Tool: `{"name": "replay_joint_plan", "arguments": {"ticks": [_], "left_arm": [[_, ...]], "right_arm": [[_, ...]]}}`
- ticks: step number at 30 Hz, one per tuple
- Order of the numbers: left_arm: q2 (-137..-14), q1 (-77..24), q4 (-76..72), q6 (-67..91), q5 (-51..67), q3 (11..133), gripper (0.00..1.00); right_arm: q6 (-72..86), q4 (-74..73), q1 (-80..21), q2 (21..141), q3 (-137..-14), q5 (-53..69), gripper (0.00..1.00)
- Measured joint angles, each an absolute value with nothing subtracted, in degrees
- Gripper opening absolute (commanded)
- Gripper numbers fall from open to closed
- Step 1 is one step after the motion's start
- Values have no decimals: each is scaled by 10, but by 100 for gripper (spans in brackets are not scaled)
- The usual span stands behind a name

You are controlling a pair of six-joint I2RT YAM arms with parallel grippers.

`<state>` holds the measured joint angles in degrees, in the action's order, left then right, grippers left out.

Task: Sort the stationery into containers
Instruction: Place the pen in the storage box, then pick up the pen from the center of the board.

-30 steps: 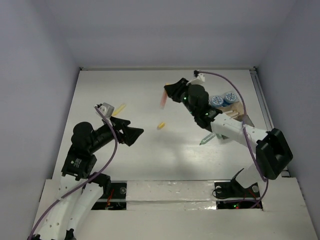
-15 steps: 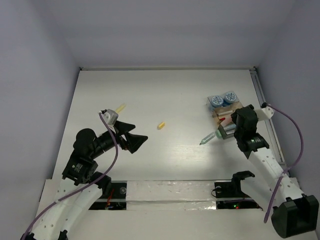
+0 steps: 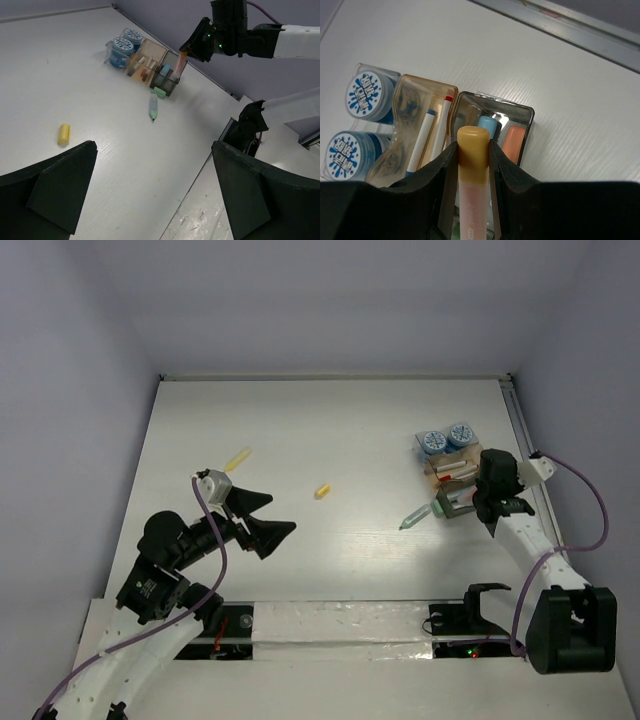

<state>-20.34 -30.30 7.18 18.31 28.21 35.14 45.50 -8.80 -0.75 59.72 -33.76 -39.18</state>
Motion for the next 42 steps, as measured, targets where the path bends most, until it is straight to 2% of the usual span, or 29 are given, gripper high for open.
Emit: {"name": "replay_joint_plan", "arguments": {"ticks": [4, 9, 10, 11, 12, 17, 21, 26, 30, 35, 42], "left_arm": [[-198, -312, 72, 183, 277, 351, 99], [-197, -317, 76, 183, 268, 351, 99], [-197, -318, 76, 183, 267, 351, 99], [-197, -318, 76, 183, 265, 351, 99], [-197, -318, 76, 183, 264, 351, 99], [-197, -318, 76, 183, 257, 351, 99], [-197, -318, 76, 183, 248, 351, 99], [-210, -305, 81, 186, 214, 351, 99], [-248, -274, 86, 187, 186, 352, 99], [-334, -251, 102, 185, 120, 364, 99], [-495, -234, 111, 185, 7, 438, 99]], "right_arm": [[458, -84, -8, 629, -338, -382, 6], [464, -79, -8, 650, -338, -362, 22], [465, -78, -8, 651, -338, -357, 27], [465, -75, -8, 652, -338, -353, 41], [466, -72, -8, 653, -338, -347, 47], [454, -72, -8, 635, -338, -323, 68], [421, -71, -7, 587, -354, -281, 69], [379, -49, -23, 566, -401, -164, 70], [352, -38, -110, 566, -418, -94, 69], [325, -34, -250, 566, -420, -21, 62], [326, 11, -344, 530, -362, 54, 53]]}}
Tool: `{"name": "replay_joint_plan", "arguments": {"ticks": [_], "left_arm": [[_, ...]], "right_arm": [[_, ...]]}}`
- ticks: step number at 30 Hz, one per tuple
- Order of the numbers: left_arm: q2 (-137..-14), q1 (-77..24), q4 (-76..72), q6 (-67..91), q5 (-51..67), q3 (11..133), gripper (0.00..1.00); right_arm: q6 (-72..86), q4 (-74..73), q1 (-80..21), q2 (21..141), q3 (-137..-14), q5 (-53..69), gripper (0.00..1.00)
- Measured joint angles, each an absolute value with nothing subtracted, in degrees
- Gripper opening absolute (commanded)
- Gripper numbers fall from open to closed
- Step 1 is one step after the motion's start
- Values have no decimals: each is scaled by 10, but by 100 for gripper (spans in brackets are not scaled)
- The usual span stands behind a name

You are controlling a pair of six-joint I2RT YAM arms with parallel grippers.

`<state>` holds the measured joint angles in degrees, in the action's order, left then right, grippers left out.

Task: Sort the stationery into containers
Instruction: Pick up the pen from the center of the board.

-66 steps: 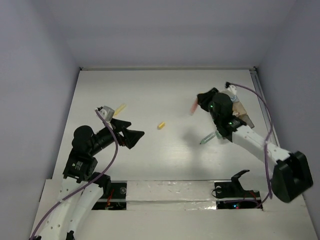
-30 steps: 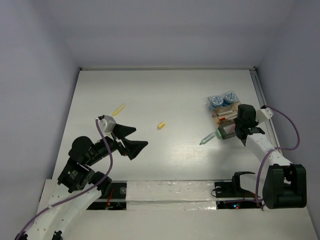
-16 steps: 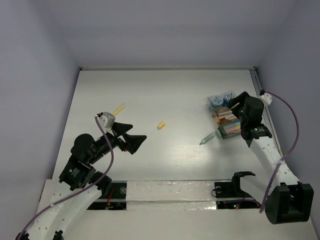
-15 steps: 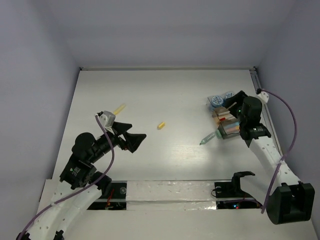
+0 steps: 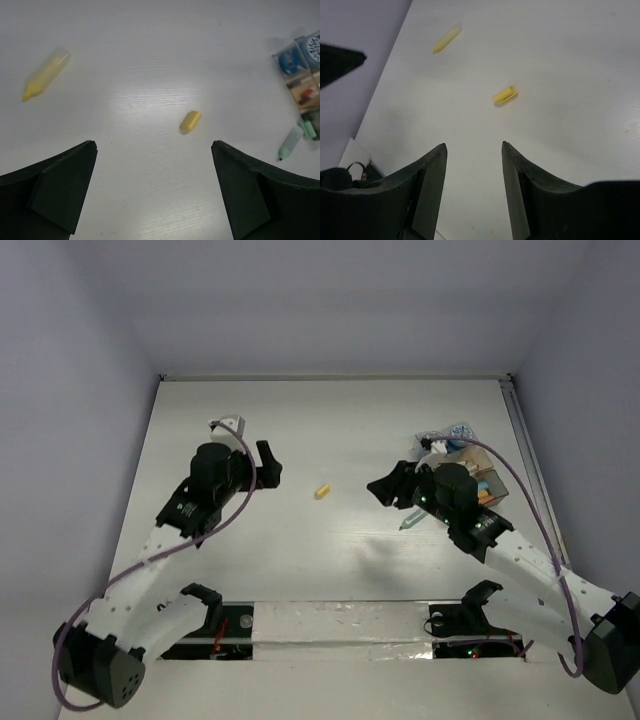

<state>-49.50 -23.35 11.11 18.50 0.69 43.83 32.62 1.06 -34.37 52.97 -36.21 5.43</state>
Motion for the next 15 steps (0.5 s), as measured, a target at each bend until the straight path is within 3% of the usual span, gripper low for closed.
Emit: {"name": "replay_joint_plan", "arguments": {"ticks": [2, 8, 15], "left_arm": [[-558, -229, 112, 185, -17, 479, 99], [-761, -208, 115, 171, -67, 634, 68], [-956, -171, 144, 134, -140, 732, 70]], "right_arm": [[331, 28, -366, 525, -339, 67, 53], [334, 48, -414, 510, -293, 102, 55], [319, 39, -416, 434, -290, 116, 57]]}}
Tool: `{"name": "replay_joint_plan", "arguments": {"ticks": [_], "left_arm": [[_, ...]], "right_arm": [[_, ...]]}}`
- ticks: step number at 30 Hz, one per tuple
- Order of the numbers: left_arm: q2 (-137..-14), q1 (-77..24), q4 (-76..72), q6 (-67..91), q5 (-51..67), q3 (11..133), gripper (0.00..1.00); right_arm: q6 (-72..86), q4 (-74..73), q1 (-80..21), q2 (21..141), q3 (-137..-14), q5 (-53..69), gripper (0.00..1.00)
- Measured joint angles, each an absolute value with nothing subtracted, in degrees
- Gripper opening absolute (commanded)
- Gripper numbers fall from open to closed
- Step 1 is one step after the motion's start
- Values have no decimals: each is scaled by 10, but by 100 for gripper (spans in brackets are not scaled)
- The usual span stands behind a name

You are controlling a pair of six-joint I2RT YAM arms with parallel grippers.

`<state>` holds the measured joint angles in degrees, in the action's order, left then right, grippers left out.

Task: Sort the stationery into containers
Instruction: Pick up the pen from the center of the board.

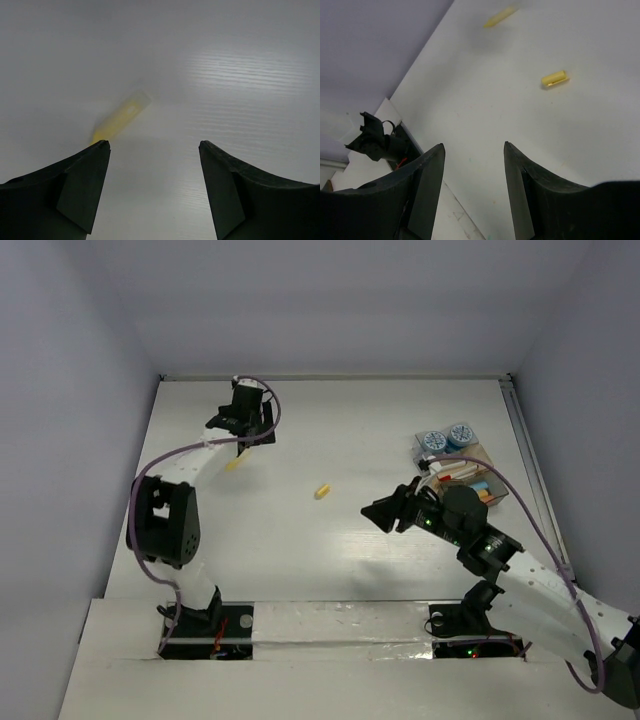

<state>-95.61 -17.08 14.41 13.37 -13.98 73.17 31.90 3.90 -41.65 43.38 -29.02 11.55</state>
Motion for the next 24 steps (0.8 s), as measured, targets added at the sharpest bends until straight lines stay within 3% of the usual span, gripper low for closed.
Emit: {"name": "replay_joint_plan", "arguments": {"ticks": [8, 14, 24], "left_arm": [[-1082, -159, 166, 33, -146, 769, 74], [-1112, -146, 173, -13, -147, 771, 74], [-1162, -125, 180, -34, -149, 818, 50]], "right_arm": [[296, 21, -416, 409, -290, 142, 57], [286, 14, -416, 411, -290, 152, 57], [283, 14, -416, 429, -290, 156, 57]]}}
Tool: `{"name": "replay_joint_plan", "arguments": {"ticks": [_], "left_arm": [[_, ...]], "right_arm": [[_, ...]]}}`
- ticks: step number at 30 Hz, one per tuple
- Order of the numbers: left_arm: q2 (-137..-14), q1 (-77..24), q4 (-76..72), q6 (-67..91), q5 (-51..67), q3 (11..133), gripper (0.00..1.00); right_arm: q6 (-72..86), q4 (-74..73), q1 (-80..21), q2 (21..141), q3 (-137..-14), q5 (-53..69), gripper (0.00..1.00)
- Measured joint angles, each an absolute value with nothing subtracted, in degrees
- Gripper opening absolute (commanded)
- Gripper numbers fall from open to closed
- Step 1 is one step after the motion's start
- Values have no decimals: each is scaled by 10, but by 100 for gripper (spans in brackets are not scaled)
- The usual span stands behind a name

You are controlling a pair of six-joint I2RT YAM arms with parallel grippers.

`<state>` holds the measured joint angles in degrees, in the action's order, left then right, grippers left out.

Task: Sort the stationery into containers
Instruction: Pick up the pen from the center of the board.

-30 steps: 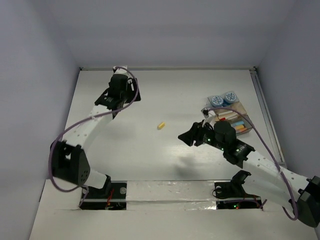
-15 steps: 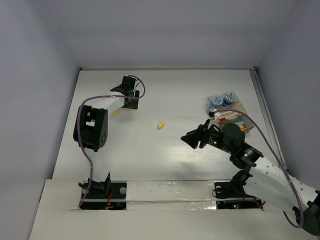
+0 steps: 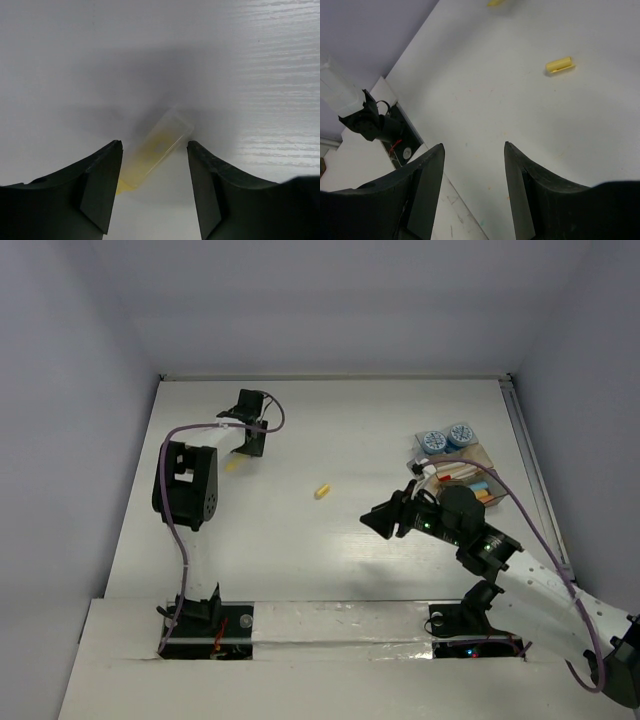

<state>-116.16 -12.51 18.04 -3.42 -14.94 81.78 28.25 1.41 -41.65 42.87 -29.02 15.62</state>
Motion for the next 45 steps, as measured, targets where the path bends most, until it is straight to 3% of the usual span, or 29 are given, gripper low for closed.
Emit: {"name": "replay_joint_plan", "arguments": {"ticks": [7, 13, 16, 17, 19, 20, 31, 35, 38, 41, 45], "left_arm": [[-1170, -114, 192, -22, -141, 824, 28], [-1171, -98, 193, -1, -117, 824, 36], [-1170, -90, 190, 13, -97, 824, 34], [-1170, -88, 189, 19, -88, 824, 20], [-1169, -82, 184, 32, -69, 822, 3], [-1167, -80, 181, 39, -61, 820, 0], [-1079, -70, 95, 168, 67, 701, 0], [-948, -72, -23, 277, 130, 573, 0], [-836, -80, -118, 367, 153, 482, 0], [-743, -101, -210, 455, 165, 399, 0], [-661, -133, -281, 551, 168, 321, 0]], "right_arm": [[283, 10, -416, 436, -290, 156, 57], [283, -1, -416, 432, -290, 154, 62], [282, -7, -416, 432, -294, 156, 66], [281, -11, -416, 434, -296, 158, 67], [278, -13, -417, 443, -301, 166, 68], [278, -13, -417, 452, -304, 173, 69], [278, 5, -417, 523, -332, 220, 71], [279, 25, -417, 547, -352, 228, 70], [277, 47, -418, 558, -364, 227, 63], [268, 54, -419, 573, -390, 224, 62], [251, 73, -421, 607, -432, 223, 72]]}}
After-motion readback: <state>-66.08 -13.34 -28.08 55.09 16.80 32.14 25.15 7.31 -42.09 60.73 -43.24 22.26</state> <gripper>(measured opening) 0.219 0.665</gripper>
